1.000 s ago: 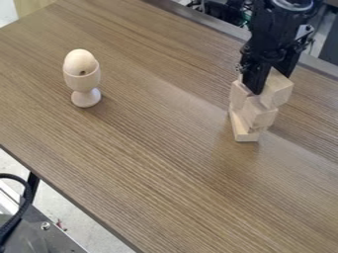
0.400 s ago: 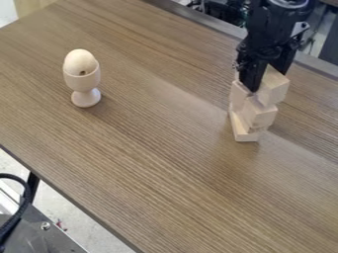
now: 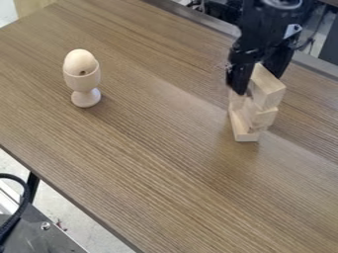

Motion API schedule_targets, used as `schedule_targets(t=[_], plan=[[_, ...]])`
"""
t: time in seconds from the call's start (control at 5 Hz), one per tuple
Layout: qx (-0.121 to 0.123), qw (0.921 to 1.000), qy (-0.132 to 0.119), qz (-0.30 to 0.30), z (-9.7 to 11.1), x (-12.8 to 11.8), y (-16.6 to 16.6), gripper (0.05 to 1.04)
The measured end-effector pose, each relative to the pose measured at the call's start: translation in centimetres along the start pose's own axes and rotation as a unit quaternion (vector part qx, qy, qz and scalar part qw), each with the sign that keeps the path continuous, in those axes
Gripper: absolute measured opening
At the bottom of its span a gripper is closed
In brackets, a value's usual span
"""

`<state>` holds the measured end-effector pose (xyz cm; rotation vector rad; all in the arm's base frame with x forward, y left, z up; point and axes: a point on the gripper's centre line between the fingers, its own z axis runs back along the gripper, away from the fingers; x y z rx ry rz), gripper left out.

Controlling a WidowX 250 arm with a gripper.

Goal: Put the arch block on top of the tower

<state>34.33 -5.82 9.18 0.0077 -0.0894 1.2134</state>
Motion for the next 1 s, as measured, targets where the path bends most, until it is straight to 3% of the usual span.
schedule_targets(t=[0.2,0.4,0.6,0.8,1.0], plan=[[-0.013,0.9999,0.004,0.002,1.1,-0.1,0.2,0.999],[-0.037,0.9985,0.040,0.003,3.7,-0.2,0.2,0.999],[-0.098,0.9906,0.096,-0.008,7.8,1.5,0.4,0.999],[-0.116,0.9892,0.031,-0.083,10.8,4.1,1.2,0.999],[-0.094,0.9841,-0.042,-0.145,10.4,7.8,3.1,0.999]])
